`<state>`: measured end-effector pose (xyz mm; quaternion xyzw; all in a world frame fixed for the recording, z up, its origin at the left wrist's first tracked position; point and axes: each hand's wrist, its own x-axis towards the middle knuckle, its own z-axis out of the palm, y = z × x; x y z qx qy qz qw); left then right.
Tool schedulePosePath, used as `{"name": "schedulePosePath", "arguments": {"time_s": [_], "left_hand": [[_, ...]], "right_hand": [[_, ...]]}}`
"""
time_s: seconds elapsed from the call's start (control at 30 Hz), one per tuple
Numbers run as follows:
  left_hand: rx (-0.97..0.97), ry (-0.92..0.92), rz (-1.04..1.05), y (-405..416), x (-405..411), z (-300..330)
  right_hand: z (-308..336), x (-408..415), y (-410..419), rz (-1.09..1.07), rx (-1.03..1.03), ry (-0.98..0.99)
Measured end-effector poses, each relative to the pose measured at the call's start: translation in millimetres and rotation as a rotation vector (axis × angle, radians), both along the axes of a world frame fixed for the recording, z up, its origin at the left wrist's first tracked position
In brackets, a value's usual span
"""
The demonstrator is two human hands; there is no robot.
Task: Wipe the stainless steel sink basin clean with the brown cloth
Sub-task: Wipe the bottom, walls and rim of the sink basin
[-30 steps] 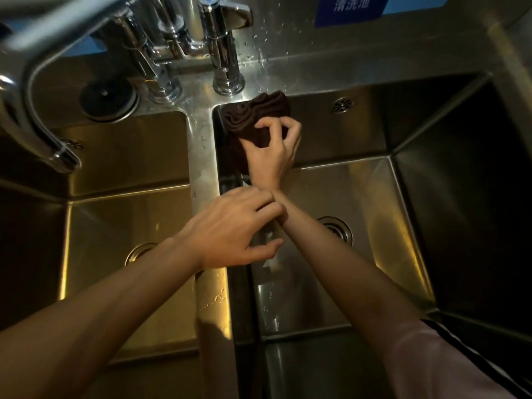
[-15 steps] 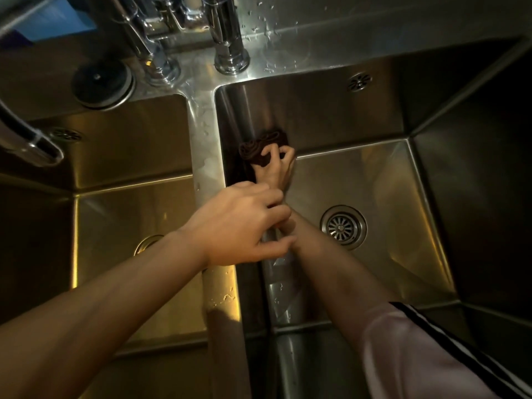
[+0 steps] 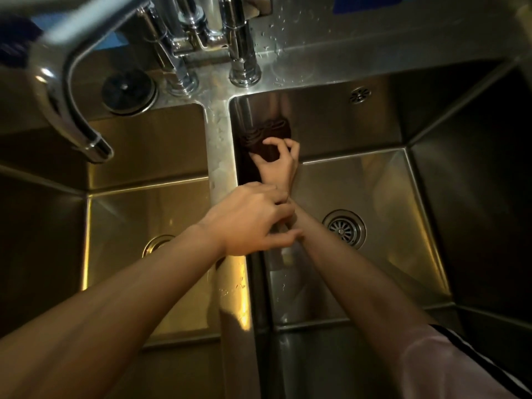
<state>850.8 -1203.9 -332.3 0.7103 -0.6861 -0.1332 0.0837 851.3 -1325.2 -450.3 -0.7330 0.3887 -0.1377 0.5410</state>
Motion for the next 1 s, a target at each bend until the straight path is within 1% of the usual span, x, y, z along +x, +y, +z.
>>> {"name": "schedulePosePath", "arguments": {"time_s": [0.17, 0.27, 0.33, 0.43, 0.5, 0.57, 0.7, 0.8, 0.9, 1.0], "left_hand": [[-0.039, -0.033, 0.027, 0, -3, 2], [-0.081, -0.053, 0.066, 0, -5, 5], [-0.088, -0.070, 0.070, 1, -6, 8], [-0.094, -0.113, 0.081, 5, -8, 10], [-0.104, -0.148, 0.118, 10, -14, 12], [-0.107, -0.165, 0.169, 18, -23, 15], [-0.053, -0.140, 0.272, 34, -45, 14], [-0.009, -0.121, 0.303, 41, -54, 8], [-0.012, -0.138, 0.300, 44, -56, 1], [-0.037, -0.151, 0.284, 46, -57, -4]], "right_hand": [[26, 0, 1, -0.018, -0.095, -0.226], [37, 1, -3, -0.055, -0.237, -0.370], [38, 0, -6, -0.045, -0.318, -0.411], [23, 0, -11, 0.005, -0.375, -0.372], [7, 1, -12, 0.003, -0.364, -0.321], [-11, 1, -9, -0.002, -0.330, -0.233], [-58, -1, -9, 0.008, -0.237, 0.008], [-85, -3, -19, -0.081, -0.132, 0.111], [-93, -5, -24, -0.166, -0.068, 0.131], [-92, -9, -21, -0.205, -0.090, 0.055]]}}
